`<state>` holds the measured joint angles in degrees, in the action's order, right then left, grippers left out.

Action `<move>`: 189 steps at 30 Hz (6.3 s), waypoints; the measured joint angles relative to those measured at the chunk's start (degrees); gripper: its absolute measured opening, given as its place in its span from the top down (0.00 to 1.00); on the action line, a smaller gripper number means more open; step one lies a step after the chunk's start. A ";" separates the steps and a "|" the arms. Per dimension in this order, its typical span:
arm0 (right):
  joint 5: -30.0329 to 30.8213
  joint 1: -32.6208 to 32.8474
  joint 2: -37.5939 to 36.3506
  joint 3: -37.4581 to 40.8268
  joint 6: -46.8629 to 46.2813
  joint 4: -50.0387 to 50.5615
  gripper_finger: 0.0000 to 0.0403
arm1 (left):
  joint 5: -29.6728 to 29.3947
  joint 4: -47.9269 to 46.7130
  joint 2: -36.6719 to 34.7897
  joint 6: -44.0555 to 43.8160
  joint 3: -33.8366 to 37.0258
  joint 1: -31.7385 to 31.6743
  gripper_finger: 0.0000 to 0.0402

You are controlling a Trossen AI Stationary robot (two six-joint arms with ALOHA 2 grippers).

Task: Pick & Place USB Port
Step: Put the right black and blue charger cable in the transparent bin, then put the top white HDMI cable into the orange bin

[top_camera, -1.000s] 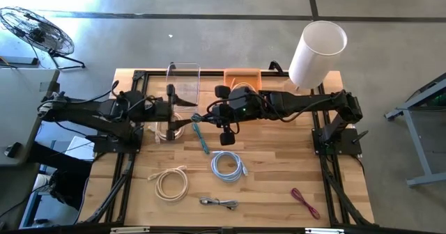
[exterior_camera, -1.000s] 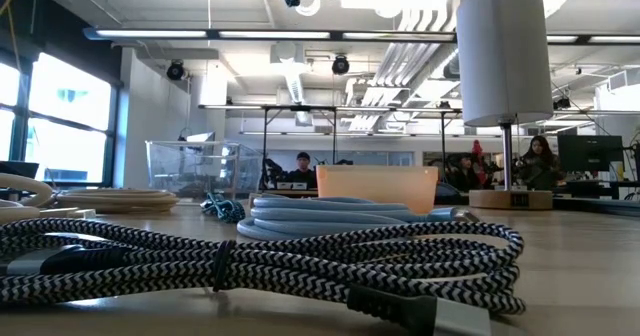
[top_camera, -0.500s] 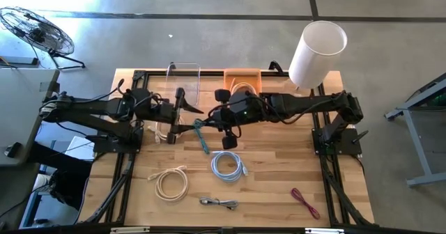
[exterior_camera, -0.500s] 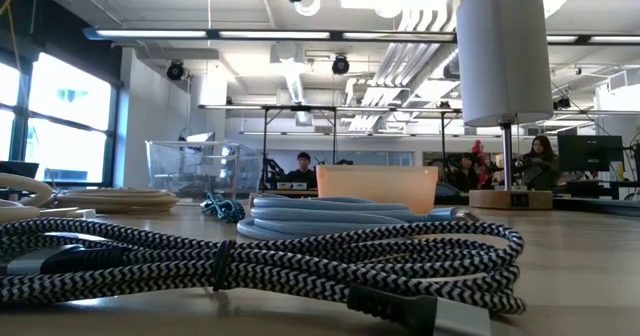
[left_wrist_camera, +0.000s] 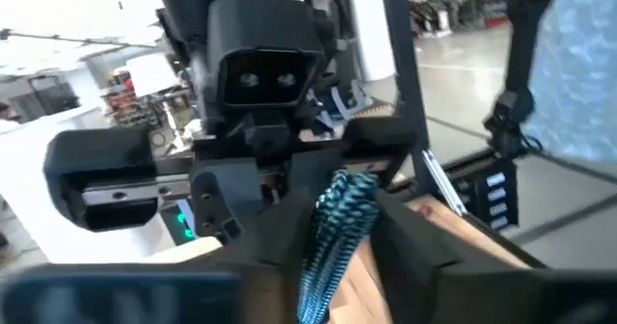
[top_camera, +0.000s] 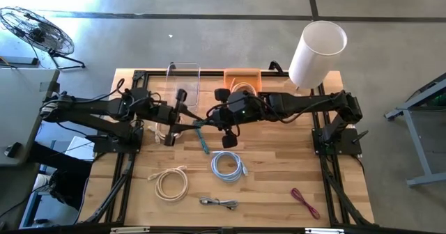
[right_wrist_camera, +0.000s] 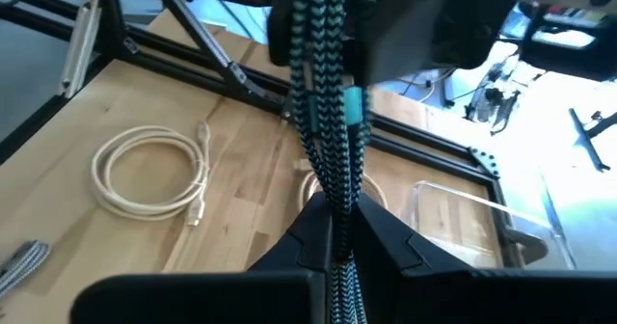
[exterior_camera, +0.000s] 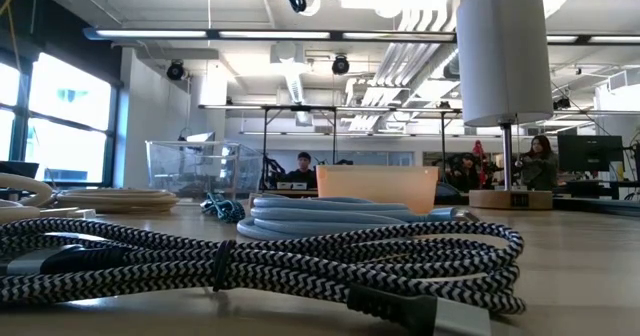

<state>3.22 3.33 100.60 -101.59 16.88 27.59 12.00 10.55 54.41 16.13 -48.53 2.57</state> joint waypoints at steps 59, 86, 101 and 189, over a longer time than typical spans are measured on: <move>17.02 2.00 -6.67 1.28 -23.98 23.85 0.56 | -18.24 -40.56 -0.01 31.43 0.09 -32.08 0.68; 16.66 4.81 -6.64 1.28 -20.92 28.69 0.57 | 26.95 -46.60 -5.74 4.78 0.09 -27.98 0.60; 13.46 4.94 -6.64 1.28 -18.12 29.58 0.57 | -6.32 -69.00 -5.35 -13.74 0.58 -2.04 0.60; 18.90 10.14 -9.70 1.11 10.58 3.79 0.35 | -42.16 -42.03 15.17 -11.36 -25.79 31.17 0.93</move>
<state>22.12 13.48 90.89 -100.49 27.46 31.38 -30.15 -31.47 69.58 4.77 -74.32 33.74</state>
